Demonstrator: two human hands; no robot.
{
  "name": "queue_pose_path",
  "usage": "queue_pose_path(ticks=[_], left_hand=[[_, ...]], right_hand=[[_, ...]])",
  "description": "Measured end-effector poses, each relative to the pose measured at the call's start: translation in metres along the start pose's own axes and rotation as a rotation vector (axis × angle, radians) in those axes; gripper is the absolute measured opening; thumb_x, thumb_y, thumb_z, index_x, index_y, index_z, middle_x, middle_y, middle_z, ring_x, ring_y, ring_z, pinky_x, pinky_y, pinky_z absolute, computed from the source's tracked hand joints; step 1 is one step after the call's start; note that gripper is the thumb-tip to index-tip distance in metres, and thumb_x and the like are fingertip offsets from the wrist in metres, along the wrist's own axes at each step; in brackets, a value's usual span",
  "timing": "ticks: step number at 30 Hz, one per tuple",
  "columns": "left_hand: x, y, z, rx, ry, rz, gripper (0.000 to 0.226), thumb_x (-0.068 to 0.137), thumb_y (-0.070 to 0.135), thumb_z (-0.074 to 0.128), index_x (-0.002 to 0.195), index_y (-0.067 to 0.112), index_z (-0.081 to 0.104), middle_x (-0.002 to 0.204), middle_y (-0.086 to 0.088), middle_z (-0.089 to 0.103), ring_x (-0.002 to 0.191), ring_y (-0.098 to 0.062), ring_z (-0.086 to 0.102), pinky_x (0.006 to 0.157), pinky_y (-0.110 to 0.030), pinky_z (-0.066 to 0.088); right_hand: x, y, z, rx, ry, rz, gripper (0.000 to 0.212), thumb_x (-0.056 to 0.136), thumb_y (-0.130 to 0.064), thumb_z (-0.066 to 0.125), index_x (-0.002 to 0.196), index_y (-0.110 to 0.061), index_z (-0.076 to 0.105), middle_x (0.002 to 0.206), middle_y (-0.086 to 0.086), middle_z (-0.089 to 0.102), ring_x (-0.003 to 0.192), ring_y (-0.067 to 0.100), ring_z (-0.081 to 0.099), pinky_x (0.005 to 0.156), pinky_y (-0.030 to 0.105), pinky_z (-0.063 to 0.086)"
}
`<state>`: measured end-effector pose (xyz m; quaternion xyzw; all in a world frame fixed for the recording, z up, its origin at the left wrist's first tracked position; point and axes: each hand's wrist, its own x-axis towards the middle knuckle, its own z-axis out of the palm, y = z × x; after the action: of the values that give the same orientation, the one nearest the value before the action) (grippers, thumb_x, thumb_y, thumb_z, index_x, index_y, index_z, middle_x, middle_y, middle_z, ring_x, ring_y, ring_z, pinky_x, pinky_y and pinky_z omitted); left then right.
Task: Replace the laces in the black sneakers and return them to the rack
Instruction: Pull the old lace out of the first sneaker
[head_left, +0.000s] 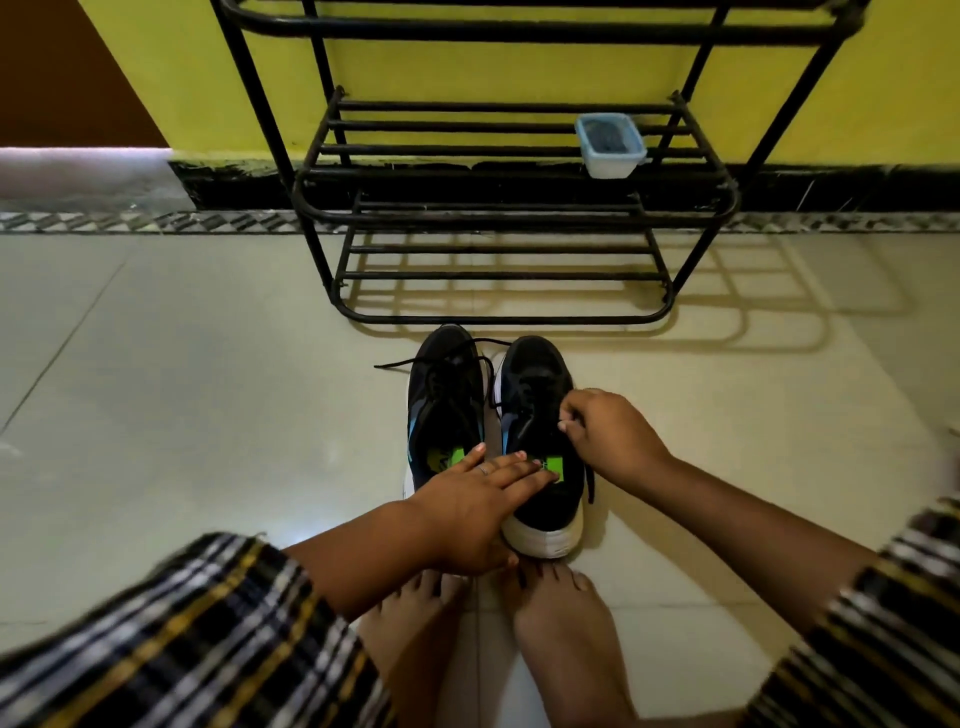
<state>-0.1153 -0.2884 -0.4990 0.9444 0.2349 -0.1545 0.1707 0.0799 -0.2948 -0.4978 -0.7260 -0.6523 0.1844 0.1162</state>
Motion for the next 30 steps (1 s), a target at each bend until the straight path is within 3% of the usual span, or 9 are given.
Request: queue_pose_path(ticks=[6,11,15,17,20,26,30], left_hand=[[-0.002,0.002,0.001,-0.003,0.023,-0.010,0.088,0.089,0.044,0.055,0.151,0.026,-0.004,0.160,0.002,0.000,0.146,-0.012,-0.005,0.115,-0.038,-0.010],[-0.004,0.007,0.000,0.037,0.042,-0.013,0.088,0.089,0.047,0.055,0.151,0.024,-0.004,0.160,0.000,0.003,0.147,-0.014,-0.002,0.116,-0.039,-0.007],[-0.002,0.016,-0.006,0.020,0.022,-0.035,0.089,0.089,0.047,0.055,0.151,0.024,-0.005,0.160,0.000,0.003,0.147,-0.015,-0.001,0.118,-0.042,-0.007],[-0.003,0.018,-0.007,0.015,0.016,-0.053,0.089,0.090,0.047,0.055,0.151,0.025,-0.006,0.160,0.000,0.003,0.147,-0.015,-0.002,0.119,-0.042,-0.006],[-0.004,0.019,-0.007,0.012,0.007,-0.070,0.088,0.090,0.047,0.054,0.151,0.026,-0.006,0.160,0.001,0.002,0.147,-0.014,-0.004,0.118,-0.042,-0.006],[-0.033,0.025,-0.019,0.066,-0.060,-0.134,0.085,0.091,0.049,0.051,0.151,0.026,-0.004,0.160,0.002,0.000,0.147,-0.014,-0.006,0.116,-0.037,-0.008],[-0.056,0.029,-0.027,0.110,-0.073,-0.160,0.088,0.090,0.052,0.051,0.151,0.025,-0.007,0.160,0.004,-0.005,0.147,-0.012,-0.005,0.115,-0.032,-0.008]], right_hand=[[-0.020,-0.010,-0.030,-0.109,0.083,-0.007,0.010,0.089,-0.019,0.053,0.080,-0.021,0.050,0.090,0.000,0.054,0.093,0.022,0.051,0.070,0.031,0.041],[-0.058,-0.006,-0.075,-0.161,0.194,-0.001,0.006,0.090,-0.020,0.056,0.085,-0.017,0.057,0.089,-0.001,0.056,0.086,0.019,0.049,0.067,0.029,0.035],[-0.069,0.012,-0.088,-0.035,0.273,0.143,0.007,0.089,-0.020,0.058,0.082,-0.021,0.058,0.088,-0.003,0.060,0.078,0.018,0.052,0.064,0.029,0.036],[-0.064,0.022,-0.080,0.006,0.280,0.200,0.000,0.088,-0.021,0.059,0.089,-0.021,0.059,0.093,-0.002,0.061,0.081,0.017,0.052,0.067,0.030,0.039],[-0.046,0.027,-0.062,0.086,0.268,0.220,0.016,0.088,-0.022,0.062,0.103,-0.016,0.059,0.100,0.000,0.057,0.085,0.016,0.051,0.073,0.029,0.039],[-0.005,0.003,-0.037,0.231,0.193,0.139,0.007,0.087,-0.021,0.062,0.082,-0.021,0.057,0.092,0.002,0.062,0.086,0.022,0.058,0.070,0.030,0.044],[0.002,-0.009,-0.048,0.233,0.172,0.024,0.006,0.087,-0.019,0.060,0.081,-0.019,0.059,0.083,0.002,0.064,0.080,0.022,0.060,0.071,0.035,0.051]])
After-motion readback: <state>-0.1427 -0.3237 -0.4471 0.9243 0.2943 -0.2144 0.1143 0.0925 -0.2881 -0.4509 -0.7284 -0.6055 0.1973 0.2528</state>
